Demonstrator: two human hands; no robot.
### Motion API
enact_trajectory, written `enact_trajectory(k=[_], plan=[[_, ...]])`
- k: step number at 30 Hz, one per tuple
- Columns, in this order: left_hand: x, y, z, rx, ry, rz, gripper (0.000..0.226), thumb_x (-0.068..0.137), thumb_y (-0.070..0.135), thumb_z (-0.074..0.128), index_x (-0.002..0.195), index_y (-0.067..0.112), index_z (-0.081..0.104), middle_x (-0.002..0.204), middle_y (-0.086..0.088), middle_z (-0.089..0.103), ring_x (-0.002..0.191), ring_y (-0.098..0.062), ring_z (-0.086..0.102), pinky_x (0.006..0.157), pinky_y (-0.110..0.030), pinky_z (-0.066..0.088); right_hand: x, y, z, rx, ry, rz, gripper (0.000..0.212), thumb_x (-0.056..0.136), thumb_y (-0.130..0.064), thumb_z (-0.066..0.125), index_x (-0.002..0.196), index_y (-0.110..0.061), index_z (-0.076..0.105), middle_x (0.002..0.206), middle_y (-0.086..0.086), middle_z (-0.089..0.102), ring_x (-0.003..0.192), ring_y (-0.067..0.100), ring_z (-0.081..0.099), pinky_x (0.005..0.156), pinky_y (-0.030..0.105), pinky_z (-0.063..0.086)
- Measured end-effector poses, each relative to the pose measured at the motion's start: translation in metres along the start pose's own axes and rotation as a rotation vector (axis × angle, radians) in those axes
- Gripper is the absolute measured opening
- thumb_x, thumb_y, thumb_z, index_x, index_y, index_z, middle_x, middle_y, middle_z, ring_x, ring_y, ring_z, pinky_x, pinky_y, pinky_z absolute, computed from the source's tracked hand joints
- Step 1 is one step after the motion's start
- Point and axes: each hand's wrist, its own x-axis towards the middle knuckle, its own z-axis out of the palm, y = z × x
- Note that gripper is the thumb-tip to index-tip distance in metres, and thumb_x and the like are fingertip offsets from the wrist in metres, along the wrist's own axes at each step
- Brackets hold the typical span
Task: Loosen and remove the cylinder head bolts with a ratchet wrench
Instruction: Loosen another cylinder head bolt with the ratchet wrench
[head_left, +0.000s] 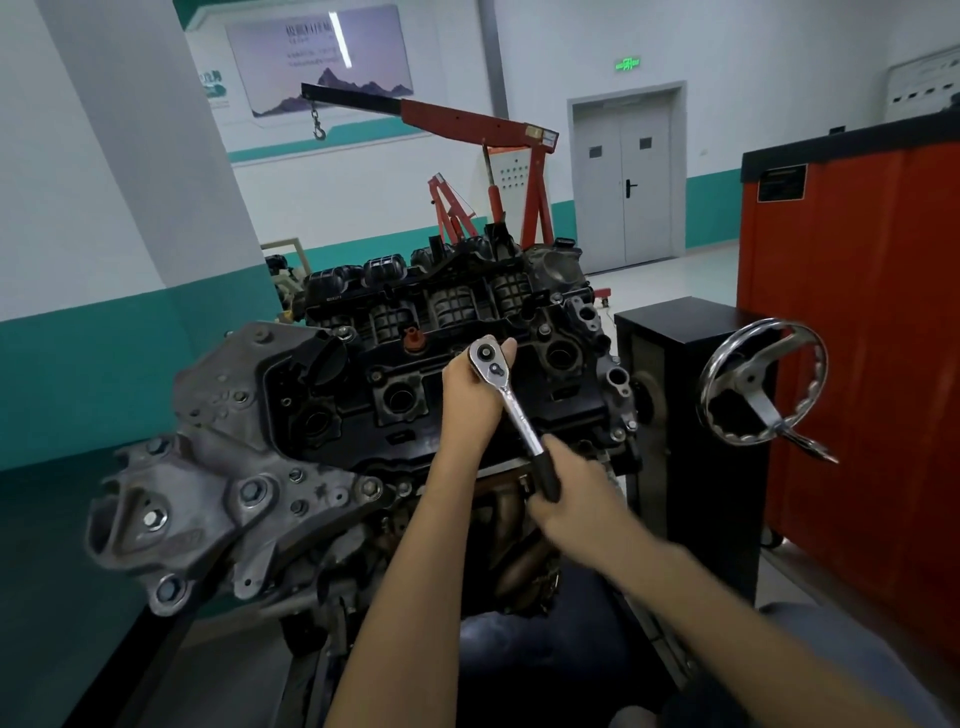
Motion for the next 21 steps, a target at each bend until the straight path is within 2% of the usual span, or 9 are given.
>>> enact_trajectory(k=[2, 5, 9, 11, 13, 15, 17, 19, 21], plan=[[0.002, 0.001, -0.001, 0.009, -0.042, 0.002, 0.048, 0.095, 0.018, 0.060, 0.058, 0.021, 0.030, 0.053, 0.014, 0.029, 0.056, -0.007, 0.027, 0.057, -0.020, 0.029, 0.013, 0.006, -0.046, -0.120, -0.142, -0.053, 0.028, 0.078, 0.001, 0.057, 0.083, -0.025, 0.049, 0.064, 0.003, 0.053, 0.050, 0.008, 0.049, 0.048, 0.025, 0.043], [0.007, 0.004, -0.008, 0.045, -0.084, -0.018, 0.049, 0.095, 0.010, 0.058, 0.053, 0.023, 0.035, 0.052, 0.013, 0.032, 0.054, -0.005, 0.031, 0.056, -0.017, 0.030, 0.051, -0.002, -0.103, -0.437, -0.326, -0.137, 0.034, 0.081, -0.001, 0.060, 0.083, -0.033, 0.049, 0.074, -0.003, 0.057, 0.056, 0.002, 0.058, 0.051, 0.013, 0.042], [0.004, 0.003, -0.011, 0.008, -0.048, -0.024, 0.037, 0.096, 0.008, 0.055, 0.065, 0.009, 0.035, 0.059, 0.001, 0.033, 0.058, -0.011, 0.033, 0.056, -0.017, 0.031, 0.070, -0.007, -0.114, -0.708, -0.244, -0.212, 0.024, 0.084, -0.009, 0.060, 0.089, -0.030, 0.049, 0.074, -0.003, 0.055, 0.058, 0.009, 0.059, 0.051, 0.018, 0.043], [-0.001, 0.001, -0.005, -0.029, -0.013, -0.014, 0.039, 0.097, 0.013, 0.056, 0.065, 0.011, 0.034, 0.063, -0.005, 0.031, 0.063, -0.016, 0.030, 0.057, -0.019, 0.031, 0.047, 0.008, -0.089, -0.521, -0.163, -0.148, 0.028, 0.082, -0.007, 0.059, 0.084, -0.031, 0.045, 0.073, 0.001, 0.054, 0.059, 0.016, 0.059, 0.051, 0.024, 0.046], [-0.005, 0.002, 0.001, -0.036, 0.023, -0.010, 0.045, 0.097, 0.016, 0.058, 0.062, 0.017, 0.030, 0.058, 0.006, 0.029, 0.060, -0.012, 0.028, 0.057, -0.021, 0.028, 0.014, 0.013, -0.043, -0.215, -0.031, -0.064, 0.029, 0.079, -0.005, 0.058, 0.080, -0.029, 0.042, 0.065, 0.004, 0.053, 0.053, 0.014, 0.055, 0.048, 0.027, 0.046], [-0.004, 0.004, 0.004, -0.020, 0.058, -0.019, 0.049, 0.096, 0.016, 0.059, 0.061, 0.019, 0.025, 0.052, 0.013, 0.025, 0.054, -0.006, 0.023, 0.054, -0.021, 0.026, -0.004, 0.002, 0.008, -0.024, 0.121, 0.009, 0.027, 0.079, -0.006, 0.058, 0.083, -0.028, 0.042, 0.060, 0.001, 0.050, 0.048, 0.005, 0.052, 0.044, 0.015, 0.041], [-0.002, 0.003, 0.004, 0.016, 0.078, -0.026, 0.050, 0.095, 0.016, 0.060, 0.061, 0.020, 0.024, 0.054, 0.011, 0.023, 0.054, -0.007, 0.021, 0.056, -0.024, 0.024, -0.008, -0.013, 0.051, 0.185, 0.170, 0.043, 0.026, 0.079, -0.004, 0.055, 0.083, -0.026, 0.042, 0.059, -0.002, 0.048, 0.052, -0.002, 0.053, 0.043, 0.011, 0.037], [0.000, 0.004, 0.002, 0.061, 0.082, -0.035, 0.050, 0.095, 0.018, 0.060, 0.060, 0.022, 0.024, 0.057, 0.008, 0.022, 0.057, -0.010, 0.020, 0.059, -0.029, 0.024, -0.006, -0.021, 0.062, 0.277, 0.167, 0.058, 0.026, 0.079, -0.003, 0.053, 0.080, -0.027, 0.042, 0.059, -0.003, 0.048, 0.052, 0.001, 0.052, 0.044, 0.012, 0.036], [0.003, 0.002, -0.001, 0.076, 0.055, -0.035, 0.055, 0.095, 0.018, 0.060, 0.053, 0.030, 0.027, 0.052, 0.010, 0.023, 0.056, -0.011, 0.021, 0.060, -0.031, 0.023, -0.004, -0.013, 0.040, 0.161, 0.107, 0.048, 0.024, 0.077, -0.003, 0.055, 0.084, -0.024, 0.045, 0.059, -0.003, 0.047, 0.048, 0.005, 0.048, 0.044, 0.014, 0.036]])
